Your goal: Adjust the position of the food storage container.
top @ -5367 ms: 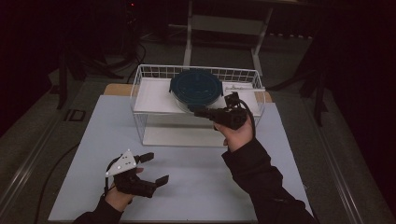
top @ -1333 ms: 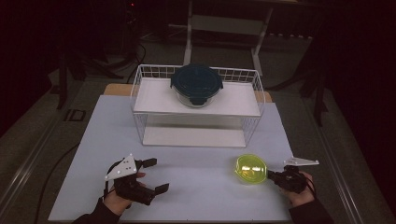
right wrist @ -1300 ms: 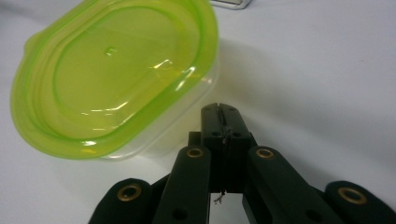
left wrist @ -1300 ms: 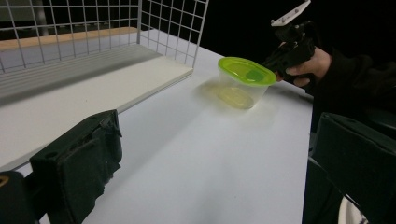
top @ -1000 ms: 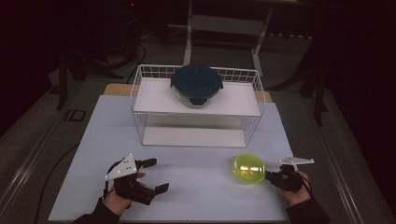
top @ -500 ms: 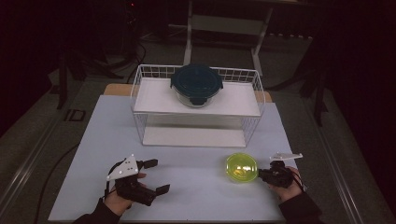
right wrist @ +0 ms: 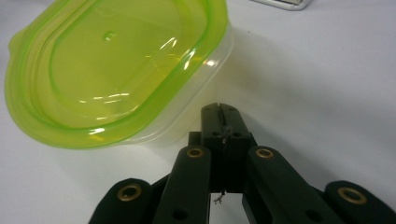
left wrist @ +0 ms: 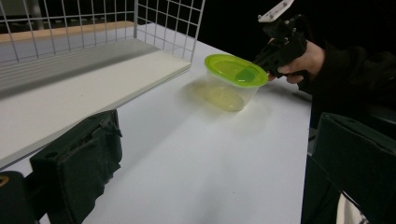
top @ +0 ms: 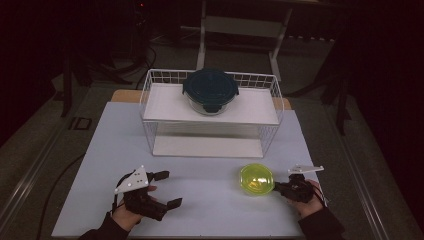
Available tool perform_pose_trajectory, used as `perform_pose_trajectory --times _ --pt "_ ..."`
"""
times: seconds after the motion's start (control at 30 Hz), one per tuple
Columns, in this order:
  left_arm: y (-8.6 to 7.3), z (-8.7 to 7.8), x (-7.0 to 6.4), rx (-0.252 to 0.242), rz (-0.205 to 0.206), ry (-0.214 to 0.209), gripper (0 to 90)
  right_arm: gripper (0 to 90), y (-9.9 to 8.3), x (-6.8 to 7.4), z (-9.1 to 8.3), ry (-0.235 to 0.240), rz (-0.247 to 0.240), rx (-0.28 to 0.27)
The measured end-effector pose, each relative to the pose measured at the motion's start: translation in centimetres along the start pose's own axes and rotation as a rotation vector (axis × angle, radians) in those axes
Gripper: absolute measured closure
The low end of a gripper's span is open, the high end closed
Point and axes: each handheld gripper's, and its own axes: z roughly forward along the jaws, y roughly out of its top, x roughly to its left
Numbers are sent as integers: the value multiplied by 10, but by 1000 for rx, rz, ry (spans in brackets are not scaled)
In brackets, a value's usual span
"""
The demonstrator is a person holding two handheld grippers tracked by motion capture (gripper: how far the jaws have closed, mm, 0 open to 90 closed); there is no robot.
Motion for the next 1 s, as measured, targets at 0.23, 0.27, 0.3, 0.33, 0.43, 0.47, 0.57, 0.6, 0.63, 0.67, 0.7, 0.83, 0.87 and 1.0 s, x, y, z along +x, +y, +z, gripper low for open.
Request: perform_pose_trajectory --times 0.23,0.27,0.3,0.33,0.43,0.47,0.57,0.6,0.63,0.67,0.7,0.83,0.87,1.0 --pt "-1 1 -1 10 4 0 12 900 4 5 7 17 -11 11" --pt "-2 2 -1 12 4 -2 12 900 5 6 8 19 -10 9" --pt "-1 2 -1 16 10 -2 12 900 6 6 9 24 -10 12" --pt "-1 3 -2 16 11 -4 12 900 7 7 10 24 -13 13" --pt "-2 3 -2 14 12 0 12 900 10 11 14 33 -27 21" --pt "-2 3 -2 18 15 3 12 900 11 13 16 35 -29 24" --pt "-3 4 -3 22 19 -2 12 900 14 16 20 39 -39 28" --pt "-3 5 -4 24 21 -4 12 900 15 17 22 40 -41 29" --pt "-3 5 -4 24 23 -5 12 900 17 19 24 45 -45 33" --pt "-2 5 -4 24 23 -5 12 900 19 20 26 45 -51 36" --pt "-3 5 -4 23 21 -6 12 900 20 22 27 48 -56 38" --pt "-3 4 -3 21 22 -5 12 900 26 29 34 57 -78 53" --pt "-2 4 -3 21 23 -5 12 900 27 31 36 60 -85 57" --pt "-2 3 -4 19 24 -5 11 900 32 38 43 70 -100 64"
